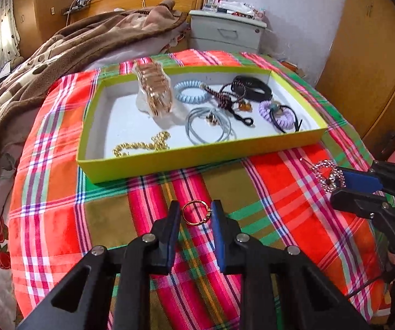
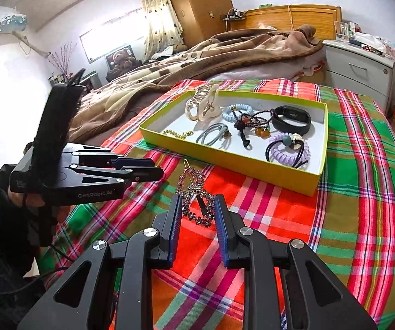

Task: Organize jewelry
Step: 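Grasp the gold ring with the left gripper while the right gripper lifts the pink bracelet, then lower the gold ring into the box and release while the right gripper drops the pink bracelet there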

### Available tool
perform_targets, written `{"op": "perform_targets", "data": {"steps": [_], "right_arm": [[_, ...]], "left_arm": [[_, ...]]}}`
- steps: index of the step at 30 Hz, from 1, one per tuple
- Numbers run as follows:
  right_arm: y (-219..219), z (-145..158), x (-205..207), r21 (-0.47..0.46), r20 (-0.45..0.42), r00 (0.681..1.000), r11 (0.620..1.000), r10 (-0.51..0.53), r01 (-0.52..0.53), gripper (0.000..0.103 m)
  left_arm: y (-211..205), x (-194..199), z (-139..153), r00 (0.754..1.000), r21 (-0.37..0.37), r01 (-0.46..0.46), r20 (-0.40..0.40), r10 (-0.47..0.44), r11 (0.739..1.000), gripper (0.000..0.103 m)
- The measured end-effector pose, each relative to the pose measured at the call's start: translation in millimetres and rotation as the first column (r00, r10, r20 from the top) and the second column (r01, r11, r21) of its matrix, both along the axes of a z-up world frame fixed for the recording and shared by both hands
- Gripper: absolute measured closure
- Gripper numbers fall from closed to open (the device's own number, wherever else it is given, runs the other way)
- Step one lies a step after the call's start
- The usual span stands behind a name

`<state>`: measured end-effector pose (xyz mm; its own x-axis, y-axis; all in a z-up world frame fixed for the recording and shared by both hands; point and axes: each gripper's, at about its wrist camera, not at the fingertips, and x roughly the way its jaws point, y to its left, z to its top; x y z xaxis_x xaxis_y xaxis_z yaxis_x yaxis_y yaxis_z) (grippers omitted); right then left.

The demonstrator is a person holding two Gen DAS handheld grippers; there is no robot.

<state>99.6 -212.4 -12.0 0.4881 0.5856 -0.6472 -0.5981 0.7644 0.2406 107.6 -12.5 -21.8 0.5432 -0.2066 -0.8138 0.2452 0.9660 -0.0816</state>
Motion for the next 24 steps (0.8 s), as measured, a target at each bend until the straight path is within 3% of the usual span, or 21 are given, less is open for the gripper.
{"op": "perform_targets", "data": {"steps": [12, 24], "right_arm": [[9.0, 28.5, 32.9, -0.013, 0.051, 0.995, 0.996, -0.085, 0.086, 0.079], [20.9, 7.3, 84.6, -0.114, -0.064, 0.984, 0.981, -0.164, 0.157, 0.079]], "left_arm": [[15.4, 20.9, 49.1, 0.994, -0.054, -0.028, 0.108, 0.034, 0.998, 0.080], [11.7, 69.5, 26.4, 0.998, -0.076, -0.050, 0.028, 0.052, 0.996, 0.080]]}}
